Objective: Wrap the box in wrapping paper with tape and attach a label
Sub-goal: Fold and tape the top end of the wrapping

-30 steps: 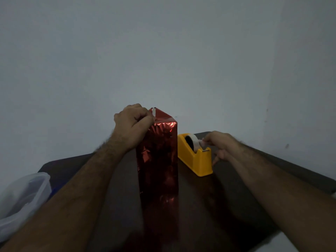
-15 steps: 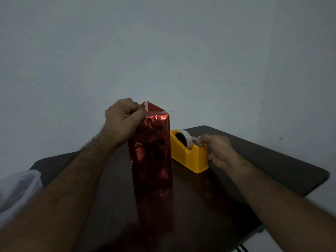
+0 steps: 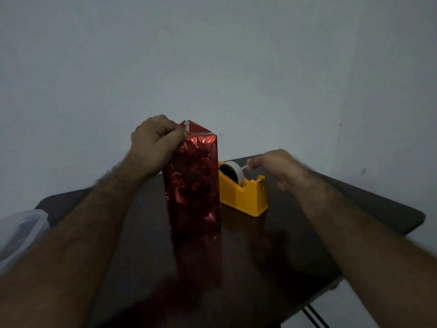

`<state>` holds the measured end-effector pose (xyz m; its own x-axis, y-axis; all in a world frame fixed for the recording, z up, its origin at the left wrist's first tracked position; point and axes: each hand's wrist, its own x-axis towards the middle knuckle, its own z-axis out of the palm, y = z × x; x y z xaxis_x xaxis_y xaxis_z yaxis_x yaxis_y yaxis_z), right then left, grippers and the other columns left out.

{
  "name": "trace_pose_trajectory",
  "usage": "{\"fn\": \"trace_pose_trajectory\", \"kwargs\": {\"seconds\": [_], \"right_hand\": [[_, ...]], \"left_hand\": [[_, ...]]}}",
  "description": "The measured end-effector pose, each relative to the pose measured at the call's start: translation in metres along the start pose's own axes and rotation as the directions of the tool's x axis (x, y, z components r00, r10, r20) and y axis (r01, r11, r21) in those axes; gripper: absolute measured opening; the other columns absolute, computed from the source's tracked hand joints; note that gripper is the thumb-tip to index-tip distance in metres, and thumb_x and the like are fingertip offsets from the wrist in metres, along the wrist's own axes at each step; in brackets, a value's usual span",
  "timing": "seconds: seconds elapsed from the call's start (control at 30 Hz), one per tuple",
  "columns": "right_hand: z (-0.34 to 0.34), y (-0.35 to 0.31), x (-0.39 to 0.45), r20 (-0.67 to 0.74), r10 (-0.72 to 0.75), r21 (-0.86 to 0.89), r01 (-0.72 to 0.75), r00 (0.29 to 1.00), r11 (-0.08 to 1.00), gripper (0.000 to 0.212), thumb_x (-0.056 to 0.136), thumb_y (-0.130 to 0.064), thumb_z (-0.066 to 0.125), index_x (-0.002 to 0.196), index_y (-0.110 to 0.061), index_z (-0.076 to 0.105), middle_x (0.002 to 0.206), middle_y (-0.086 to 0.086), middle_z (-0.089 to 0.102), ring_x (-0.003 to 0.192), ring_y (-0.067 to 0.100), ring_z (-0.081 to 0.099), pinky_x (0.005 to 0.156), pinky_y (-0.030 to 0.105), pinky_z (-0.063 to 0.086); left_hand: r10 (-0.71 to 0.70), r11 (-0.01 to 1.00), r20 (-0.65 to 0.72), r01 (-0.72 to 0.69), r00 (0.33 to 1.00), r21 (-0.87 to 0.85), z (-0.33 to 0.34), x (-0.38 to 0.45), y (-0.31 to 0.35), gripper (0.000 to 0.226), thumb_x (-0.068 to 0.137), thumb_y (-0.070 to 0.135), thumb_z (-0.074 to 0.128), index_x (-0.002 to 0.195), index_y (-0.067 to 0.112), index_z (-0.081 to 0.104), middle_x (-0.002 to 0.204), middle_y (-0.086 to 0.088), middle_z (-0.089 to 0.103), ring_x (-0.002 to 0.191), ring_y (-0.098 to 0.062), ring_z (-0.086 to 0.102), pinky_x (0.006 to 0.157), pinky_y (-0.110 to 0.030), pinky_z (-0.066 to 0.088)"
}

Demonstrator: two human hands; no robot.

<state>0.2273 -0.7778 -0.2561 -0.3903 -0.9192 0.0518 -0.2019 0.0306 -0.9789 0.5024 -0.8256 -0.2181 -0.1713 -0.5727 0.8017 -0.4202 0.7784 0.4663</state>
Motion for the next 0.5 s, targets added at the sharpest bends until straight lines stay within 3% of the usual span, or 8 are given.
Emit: {"fn": "trace_pose_trajectory", "kwargs": {"seconds": [0.13,0.27,0.37,0.5], "right_hand": [[-0.007,-0.009,0.005,0.070,0.234,-0.122,-0.224,0.970,0.967,0.029,0.090,-0.019,0.079,0.118,-0.018,0.073,0.123,0.009,0.055,0.099,0.022,0.055,0.063,0.039,0.054],[-0.010,0.005,0.003,0.214,0.280,0.058,-0.298,0.936,0.953,0.016,0.100,-0.010,0.066,0.115,-0.015,0.067,0.145,0.010,0.049,0.125,0.038,0.058,0.073,0.065,0.061],[-0.010,0.011,0.000,0.237,0.252,0.206,-0.302,0.938,0.931,0.011,0.099,-0.004,0.063,0.108,-0.010,0.066,0.132,0.011,0.053,0.128,0.041,0.050,0.089,0.081,0.050],[-0.015,0.016,-0.003,0.226,0.206,0.364,-0.279,0.952,0.889,0.008,0.100,-0.003,0.059,0.098,-0.008,0.065,0.112,0.010,0.054,0.125,0.037,0.053,0.098,0.085,0.039]], "left_hand": [[-0.027,0.999,0.010,0.027,1.000,-0.029,-0.001,0.000,0.000,0.020,0.083,0.042,0.061,0.084,0.035,0.080,0.088,0.001,0.070,0.091,-0.023,0.069,0.085,-0.055,0.056],[-0.024,1.000,0.018,0.025,1.000,-0.019,-0.002,0.000,0.003,0.018,0.082,0.044,0.061,0.077,0.046,0.079,0.088,0.005,0.070,0.093,-0.023,0.069,0.088,-0.055,0.055],[-0.040,0.999,0.016,0.041,0.999,-0.022,-0.002,0.000,0.004,0.018,0.081,0.045,0.061,0.074,0.048,0.077,0.087,0.008,0.069,0.092,-0.022,0.069,0.087,-0.054,0.056],[-0.057,0.998,0.021,0.057,0.998,-0.029,-0.002,0.001,0.001,0.018,0.081,0.046,0.062,0.077,0.042,0.079,0.088,0.007,0.069,0.091,-0.022,0.069,0.086,-0.055,0.056]]}}
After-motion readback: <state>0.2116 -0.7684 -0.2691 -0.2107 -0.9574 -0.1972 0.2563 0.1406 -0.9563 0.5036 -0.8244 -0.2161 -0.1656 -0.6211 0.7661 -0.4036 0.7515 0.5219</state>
